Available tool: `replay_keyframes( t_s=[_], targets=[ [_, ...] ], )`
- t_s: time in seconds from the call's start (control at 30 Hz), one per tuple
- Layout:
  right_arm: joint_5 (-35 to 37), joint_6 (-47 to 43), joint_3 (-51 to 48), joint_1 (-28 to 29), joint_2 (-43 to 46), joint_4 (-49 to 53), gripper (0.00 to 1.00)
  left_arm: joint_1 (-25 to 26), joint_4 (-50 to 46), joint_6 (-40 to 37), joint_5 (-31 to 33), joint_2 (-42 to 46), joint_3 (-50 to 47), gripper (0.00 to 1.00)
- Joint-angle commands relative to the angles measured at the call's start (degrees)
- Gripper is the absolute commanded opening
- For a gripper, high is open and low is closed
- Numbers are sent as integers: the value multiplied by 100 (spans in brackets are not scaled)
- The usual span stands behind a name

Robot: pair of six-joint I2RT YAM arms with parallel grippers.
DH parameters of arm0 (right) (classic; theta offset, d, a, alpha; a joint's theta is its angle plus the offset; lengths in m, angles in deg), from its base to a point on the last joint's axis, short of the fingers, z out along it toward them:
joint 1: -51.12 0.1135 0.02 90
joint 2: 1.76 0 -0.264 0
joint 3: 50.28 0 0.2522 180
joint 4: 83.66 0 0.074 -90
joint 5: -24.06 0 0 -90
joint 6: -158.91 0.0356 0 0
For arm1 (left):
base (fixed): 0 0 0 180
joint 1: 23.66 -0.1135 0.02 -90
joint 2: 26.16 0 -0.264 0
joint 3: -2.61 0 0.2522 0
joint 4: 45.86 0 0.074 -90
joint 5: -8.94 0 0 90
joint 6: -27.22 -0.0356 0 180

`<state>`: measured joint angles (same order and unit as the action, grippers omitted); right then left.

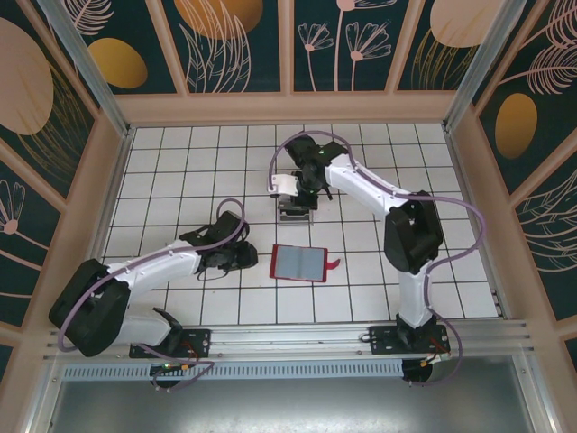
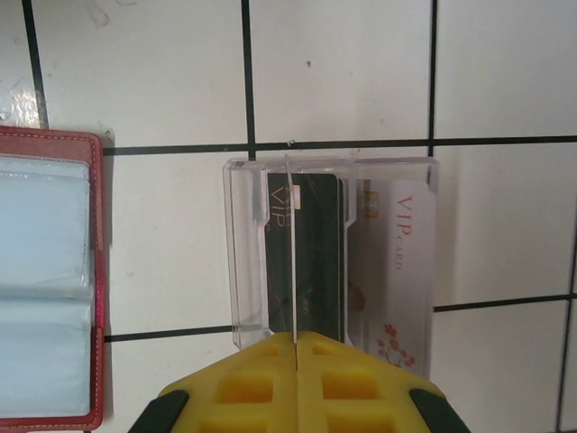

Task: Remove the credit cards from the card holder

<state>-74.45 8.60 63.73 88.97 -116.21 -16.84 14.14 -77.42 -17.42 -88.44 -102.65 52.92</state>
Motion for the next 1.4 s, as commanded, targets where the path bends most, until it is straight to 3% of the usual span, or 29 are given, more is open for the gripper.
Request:
replay_keyframes(
  t_s=[0.0,0.73,0.9,1.2,1.27,1.37],
  targets=[
    [115,-243,310,-74,-228,440,0,-53,-105,104,58,169,-105,29],
    [165,-202,-155,-115,-488,-53,0,-106,-127,215,142,425,-276,30],
    [325,-126,-119,-146,-361,-222,26,-124,-171,211,226,516,-280,30],
    [585,326,-528,-311,402,-965,38,-201,-267,29,589,462,-108,32],
    [587,636,-791,-394,638,-1344,46,-222,-292,-77,780,380,11,35],
    [715,1155,-1348,-545,1035,-1999,61,-246,-377,-251,1183,217,276,49]
  ],
)
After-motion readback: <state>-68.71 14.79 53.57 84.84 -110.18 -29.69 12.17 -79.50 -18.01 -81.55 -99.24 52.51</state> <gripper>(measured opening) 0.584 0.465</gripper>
